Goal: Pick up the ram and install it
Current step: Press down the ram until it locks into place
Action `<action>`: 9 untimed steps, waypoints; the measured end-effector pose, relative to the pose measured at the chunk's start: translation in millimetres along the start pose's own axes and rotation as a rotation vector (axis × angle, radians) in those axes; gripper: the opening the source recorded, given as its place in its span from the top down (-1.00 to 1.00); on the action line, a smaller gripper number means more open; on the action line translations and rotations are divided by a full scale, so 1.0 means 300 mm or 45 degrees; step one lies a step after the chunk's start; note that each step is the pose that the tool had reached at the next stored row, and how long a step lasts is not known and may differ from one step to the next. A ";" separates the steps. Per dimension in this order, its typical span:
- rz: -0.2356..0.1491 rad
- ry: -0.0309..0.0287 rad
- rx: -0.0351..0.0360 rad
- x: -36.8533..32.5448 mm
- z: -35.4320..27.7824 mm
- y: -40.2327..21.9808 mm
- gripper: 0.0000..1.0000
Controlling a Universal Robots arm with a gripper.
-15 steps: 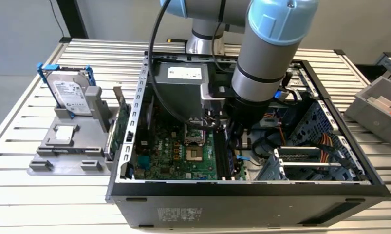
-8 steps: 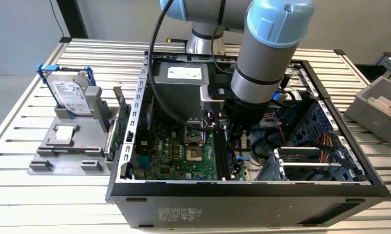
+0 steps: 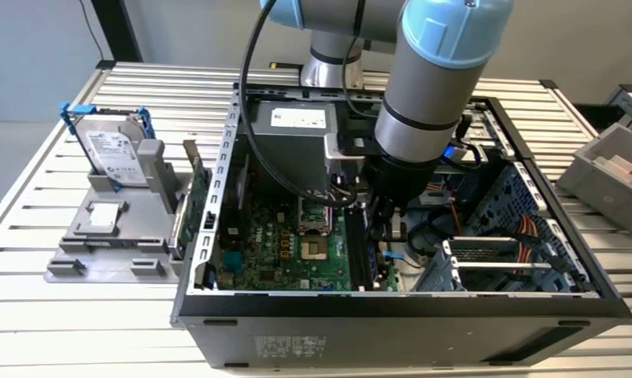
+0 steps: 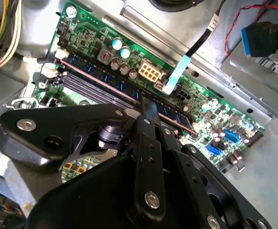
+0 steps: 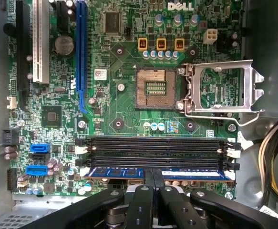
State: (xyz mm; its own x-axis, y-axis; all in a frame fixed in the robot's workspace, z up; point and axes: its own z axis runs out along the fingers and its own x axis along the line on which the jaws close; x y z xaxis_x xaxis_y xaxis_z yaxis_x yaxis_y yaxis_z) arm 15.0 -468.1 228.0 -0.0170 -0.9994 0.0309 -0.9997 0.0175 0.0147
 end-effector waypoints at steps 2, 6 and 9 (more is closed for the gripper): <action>0.000 0.0003 0.0000 0.000 0.000 0.000 1.00; 0.000 0.0004 0.0000 0.000 0.000 0.000 1.00; 0.000 0.0003 0.0000 0.000 0.000 0.000 1.00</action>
State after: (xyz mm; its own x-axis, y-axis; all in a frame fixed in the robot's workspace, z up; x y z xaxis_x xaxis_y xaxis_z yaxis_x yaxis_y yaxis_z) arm 15.0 -468.1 228.1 -0.0170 -0.9994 0.0312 -0.9997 0.0175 0.0147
